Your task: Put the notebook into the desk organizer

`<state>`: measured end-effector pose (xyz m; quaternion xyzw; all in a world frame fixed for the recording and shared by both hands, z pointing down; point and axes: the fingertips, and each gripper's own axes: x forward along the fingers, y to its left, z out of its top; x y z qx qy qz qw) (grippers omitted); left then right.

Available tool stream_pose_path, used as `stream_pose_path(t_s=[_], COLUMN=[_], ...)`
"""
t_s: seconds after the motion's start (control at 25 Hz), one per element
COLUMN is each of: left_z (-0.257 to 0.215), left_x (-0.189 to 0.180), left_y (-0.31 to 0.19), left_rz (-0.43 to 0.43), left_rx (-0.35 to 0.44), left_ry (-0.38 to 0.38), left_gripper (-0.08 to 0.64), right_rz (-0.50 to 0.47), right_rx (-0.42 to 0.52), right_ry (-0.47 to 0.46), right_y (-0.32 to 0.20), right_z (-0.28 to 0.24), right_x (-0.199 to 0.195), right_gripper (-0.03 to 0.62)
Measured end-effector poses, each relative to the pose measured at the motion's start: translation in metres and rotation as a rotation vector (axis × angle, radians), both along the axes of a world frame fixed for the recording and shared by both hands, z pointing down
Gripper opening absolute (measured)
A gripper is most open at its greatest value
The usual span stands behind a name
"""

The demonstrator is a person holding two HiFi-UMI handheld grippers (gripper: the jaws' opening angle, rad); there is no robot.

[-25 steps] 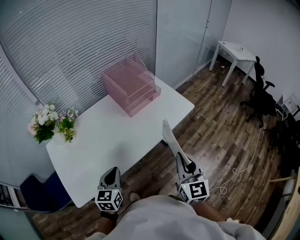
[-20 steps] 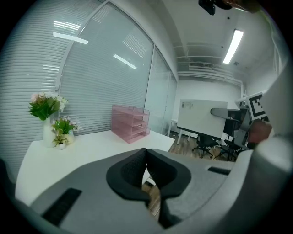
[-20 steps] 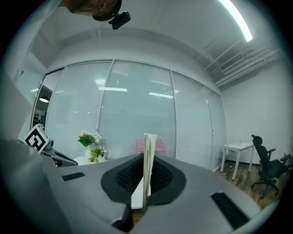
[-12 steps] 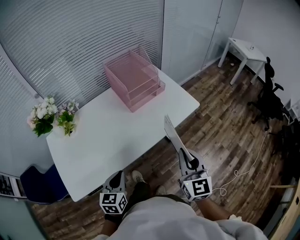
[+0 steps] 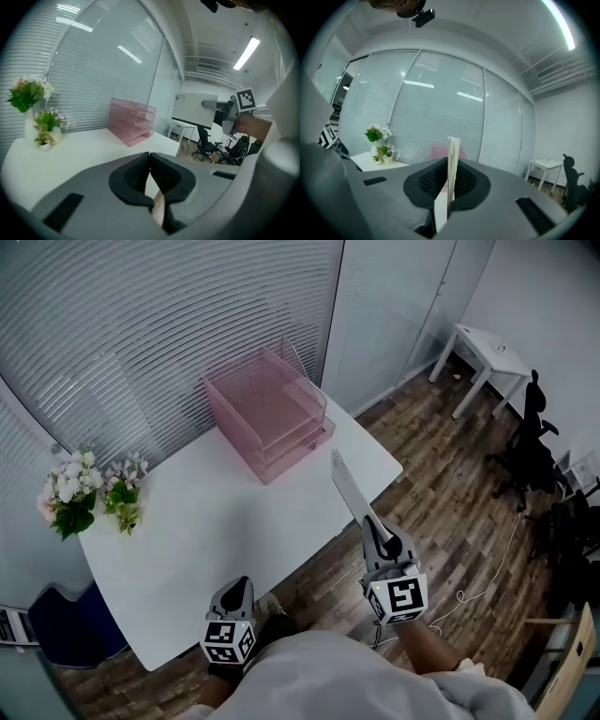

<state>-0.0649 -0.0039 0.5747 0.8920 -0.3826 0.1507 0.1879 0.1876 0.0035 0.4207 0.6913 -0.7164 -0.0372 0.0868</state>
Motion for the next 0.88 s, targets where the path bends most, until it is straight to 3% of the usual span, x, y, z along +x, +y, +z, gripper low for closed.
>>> stream_pose_path(t_s=[0.36, 0.68, 0.88], left_z=[0.008, 0.021, 0.016], left_x=[-0.007, -0.016, -0.016], left_y=[-0.074, -0.087, -0.100], left_rz=[0.034, -0.033, -0.141], left_rx=[-0.022, -0.070, -0.061], left_ry=[0.029, 0.002, 0.010], left_gripper=[0.009, 0.009, 0.009], right_rz=[-0.002, -0.118, -0.199], right_rx=[0.013, -0.029, -0.082], right_ry=[0.150, 0.287, 0.393], right_y=[-0.132, -0.257, -0.329], right_z=[-0.032, -0.038, -0.025], right_x=[0.006, 0.007, 0.000], right_gripper=[0.021, 0.021, 0.021])
